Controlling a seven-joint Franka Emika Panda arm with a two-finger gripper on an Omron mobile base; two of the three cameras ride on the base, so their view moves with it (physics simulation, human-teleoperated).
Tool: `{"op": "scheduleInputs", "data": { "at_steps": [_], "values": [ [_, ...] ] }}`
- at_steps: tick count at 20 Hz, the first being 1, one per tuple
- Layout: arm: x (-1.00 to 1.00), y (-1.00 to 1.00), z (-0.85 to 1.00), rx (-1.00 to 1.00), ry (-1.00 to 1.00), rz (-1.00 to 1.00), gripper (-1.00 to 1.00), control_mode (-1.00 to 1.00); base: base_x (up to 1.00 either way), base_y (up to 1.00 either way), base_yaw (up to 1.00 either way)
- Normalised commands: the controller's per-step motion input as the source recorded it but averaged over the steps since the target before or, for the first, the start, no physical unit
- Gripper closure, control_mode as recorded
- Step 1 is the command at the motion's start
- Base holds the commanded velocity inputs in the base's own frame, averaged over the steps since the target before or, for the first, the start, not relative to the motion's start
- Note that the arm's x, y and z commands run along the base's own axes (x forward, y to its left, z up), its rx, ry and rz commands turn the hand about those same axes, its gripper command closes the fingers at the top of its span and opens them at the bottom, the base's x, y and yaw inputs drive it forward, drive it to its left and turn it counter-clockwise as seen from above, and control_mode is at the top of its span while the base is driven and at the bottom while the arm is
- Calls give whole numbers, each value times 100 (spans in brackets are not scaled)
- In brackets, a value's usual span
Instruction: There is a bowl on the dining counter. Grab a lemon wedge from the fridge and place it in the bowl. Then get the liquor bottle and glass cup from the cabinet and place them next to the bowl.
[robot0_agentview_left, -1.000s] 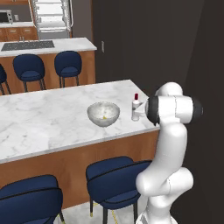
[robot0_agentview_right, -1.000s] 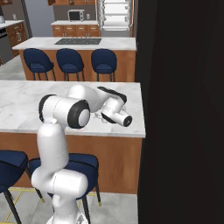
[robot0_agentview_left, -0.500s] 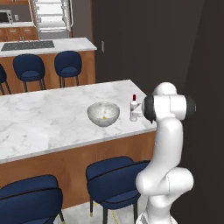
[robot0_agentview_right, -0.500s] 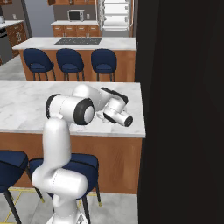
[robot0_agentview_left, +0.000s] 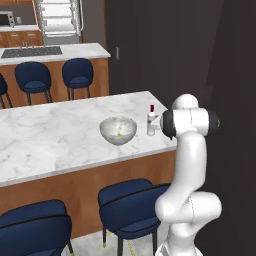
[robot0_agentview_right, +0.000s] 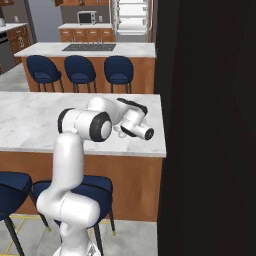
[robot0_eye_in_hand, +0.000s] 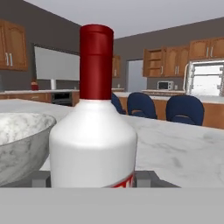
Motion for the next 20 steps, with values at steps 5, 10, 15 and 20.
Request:
{"op": "scheduleInputs", "data": {
  "at_steps": [5, 10, 15, 20],
  "values": [
    [6, 0, -43, -2, 0, 3, 100, -100, 0, 0, 0],
    [-4, 5, -54, -8, 0, 1, -100, -100, 0, 0, 0],
    [0, 0, -9, 0, 2, 0, -100, -100, 0, 0, 0],
    [-32, 0, -2, 0, -9, 0, -100, -100, 0, 0, 0]
  ]
}}
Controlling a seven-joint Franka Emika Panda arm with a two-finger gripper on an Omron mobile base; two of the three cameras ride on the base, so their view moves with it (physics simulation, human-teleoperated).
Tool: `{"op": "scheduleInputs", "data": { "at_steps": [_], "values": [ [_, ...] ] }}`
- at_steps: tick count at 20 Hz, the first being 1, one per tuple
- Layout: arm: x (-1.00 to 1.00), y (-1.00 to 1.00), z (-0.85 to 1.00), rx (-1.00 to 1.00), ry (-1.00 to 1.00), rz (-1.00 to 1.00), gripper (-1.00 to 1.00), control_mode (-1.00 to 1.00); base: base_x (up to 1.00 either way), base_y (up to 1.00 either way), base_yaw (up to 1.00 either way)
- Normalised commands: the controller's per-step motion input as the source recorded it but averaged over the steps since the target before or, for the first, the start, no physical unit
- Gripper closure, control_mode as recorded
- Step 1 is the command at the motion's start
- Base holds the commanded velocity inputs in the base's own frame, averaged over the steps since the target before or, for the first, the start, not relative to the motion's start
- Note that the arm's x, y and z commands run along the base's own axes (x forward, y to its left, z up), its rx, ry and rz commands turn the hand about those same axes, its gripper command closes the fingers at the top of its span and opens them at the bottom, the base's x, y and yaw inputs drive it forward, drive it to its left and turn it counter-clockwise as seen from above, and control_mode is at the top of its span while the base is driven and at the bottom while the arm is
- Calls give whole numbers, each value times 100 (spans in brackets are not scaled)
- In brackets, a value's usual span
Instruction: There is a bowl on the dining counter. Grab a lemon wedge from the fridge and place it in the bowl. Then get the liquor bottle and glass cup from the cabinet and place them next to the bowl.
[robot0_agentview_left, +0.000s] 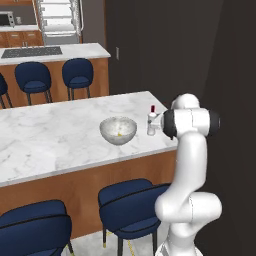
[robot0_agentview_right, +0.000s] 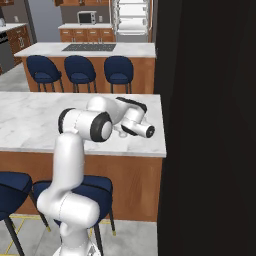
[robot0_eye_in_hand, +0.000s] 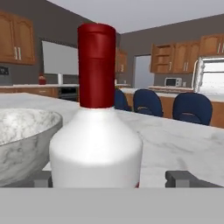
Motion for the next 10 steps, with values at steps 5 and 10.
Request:
{"op": "scheduleInputs", "data": {
  "at_steps": [5, 10],
  "values": [
    [-45, 0, 8, 0, -17, 0, -100, -100, 0, 0, 0],
    [-33, -4, 43, 0, -17, 0, -100, -100, 0, 0, 0]
  ]
}}
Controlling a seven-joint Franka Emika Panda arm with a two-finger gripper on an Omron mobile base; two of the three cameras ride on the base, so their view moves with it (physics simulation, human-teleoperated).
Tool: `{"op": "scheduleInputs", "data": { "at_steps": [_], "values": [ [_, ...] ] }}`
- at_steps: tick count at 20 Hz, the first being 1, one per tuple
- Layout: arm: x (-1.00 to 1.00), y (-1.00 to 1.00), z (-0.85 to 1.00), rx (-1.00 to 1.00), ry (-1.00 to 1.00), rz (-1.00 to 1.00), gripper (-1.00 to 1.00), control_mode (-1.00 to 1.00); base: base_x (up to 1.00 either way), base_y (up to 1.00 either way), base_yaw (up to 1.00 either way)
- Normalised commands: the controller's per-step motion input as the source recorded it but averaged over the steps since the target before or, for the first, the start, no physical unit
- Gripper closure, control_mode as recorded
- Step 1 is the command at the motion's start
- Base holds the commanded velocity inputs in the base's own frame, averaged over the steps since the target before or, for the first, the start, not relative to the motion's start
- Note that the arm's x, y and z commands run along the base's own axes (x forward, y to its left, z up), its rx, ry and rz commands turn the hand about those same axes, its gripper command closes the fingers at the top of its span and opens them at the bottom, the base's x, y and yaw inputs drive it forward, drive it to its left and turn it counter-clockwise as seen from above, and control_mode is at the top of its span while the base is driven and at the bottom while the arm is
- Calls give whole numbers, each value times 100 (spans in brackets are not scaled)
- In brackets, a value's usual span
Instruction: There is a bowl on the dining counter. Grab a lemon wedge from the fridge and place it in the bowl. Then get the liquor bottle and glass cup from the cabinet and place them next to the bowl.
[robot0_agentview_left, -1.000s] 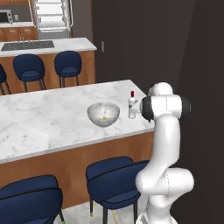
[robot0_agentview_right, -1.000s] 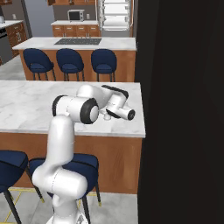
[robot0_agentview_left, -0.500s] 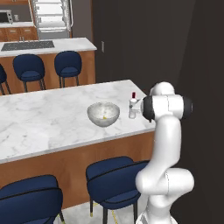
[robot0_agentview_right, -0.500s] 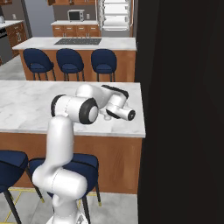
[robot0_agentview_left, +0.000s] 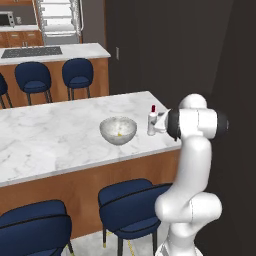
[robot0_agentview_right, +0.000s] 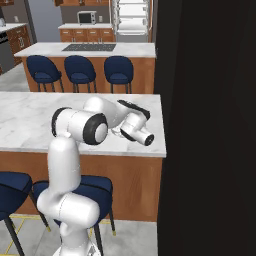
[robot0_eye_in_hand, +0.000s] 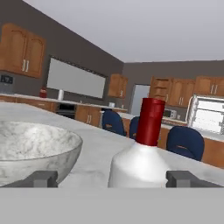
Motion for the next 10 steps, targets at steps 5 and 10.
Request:
{"op": "scheduleInputs", "data": {
  "at_steps": [5, 10],
  "values": [
    [-41, -1, 70, 0, -21, 0, -100, -100, 0, 0, 0],
    [-34, 0, 96, 0, -21, -2, -100, -100, 0, 0, 0]
  ]
}}
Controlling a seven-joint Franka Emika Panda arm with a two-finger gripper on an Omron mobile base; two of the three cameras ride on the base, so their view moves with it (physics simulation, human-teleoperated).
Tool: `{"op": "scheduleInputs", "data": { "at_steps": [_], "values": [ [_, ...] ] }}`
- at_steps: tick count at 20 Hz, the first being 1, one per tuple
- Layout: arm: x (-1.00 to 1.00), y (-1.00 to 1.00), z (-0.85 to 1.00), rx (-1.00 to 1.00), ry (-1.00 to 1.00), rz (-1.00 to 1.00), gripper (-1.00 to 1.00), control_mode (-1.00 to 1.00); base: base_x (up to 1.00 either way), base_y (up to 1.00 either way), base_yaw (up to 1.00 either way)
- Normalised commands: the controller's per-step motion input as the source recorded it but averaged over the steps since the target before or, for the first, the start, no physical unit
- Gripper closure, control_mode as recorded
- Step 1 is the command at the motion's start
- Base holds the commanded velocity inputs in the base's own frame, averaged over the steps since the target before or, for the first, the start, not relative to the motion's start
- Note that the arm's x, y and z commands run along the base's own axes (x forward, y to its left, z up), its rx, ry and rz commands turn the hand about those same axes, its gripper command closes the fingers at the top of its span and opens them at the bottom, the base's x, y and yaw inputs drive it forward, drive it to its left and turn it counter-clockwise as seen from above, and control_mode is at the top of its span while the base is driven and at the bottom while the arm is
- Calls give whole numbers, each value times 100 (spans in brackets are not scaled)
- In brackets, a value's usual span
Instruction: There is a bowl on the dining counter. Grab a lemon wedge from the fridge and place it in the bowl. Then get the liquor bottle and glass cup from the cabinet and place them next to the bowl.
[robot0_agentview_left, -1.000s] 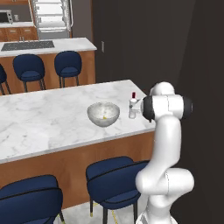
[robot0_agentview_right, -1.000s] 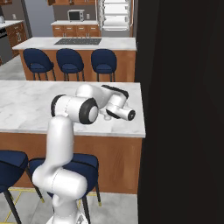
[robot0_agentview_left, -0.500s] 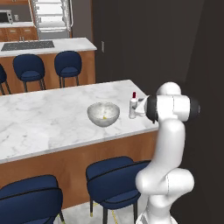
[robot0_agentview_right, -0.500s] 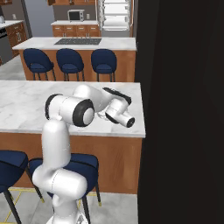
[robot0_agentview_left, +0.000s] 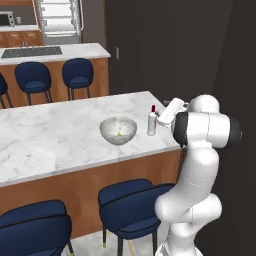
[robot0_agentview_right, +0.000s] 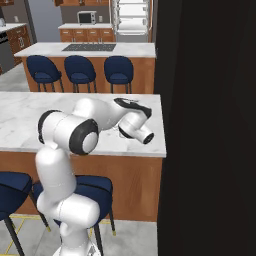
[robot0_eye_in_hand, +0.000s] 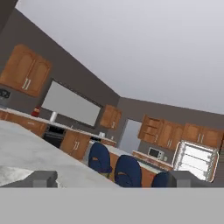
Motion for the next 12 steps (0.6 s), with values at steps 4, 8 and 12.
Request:
{"op": "scheduleInputs", "data": {
  "at_steps": [4, 8, 12],
  "values": [
    [-24, 0, 100, 0, -14, -1, -100, -100, 0, 0, 0],
    [-18, 2, 100, 0, 0, -4, -100, -100, 0, 0, 0],
    [-27, 4, 99, 1, 9, -5, -100, -100, 0, 0, 0]
  ]
}}
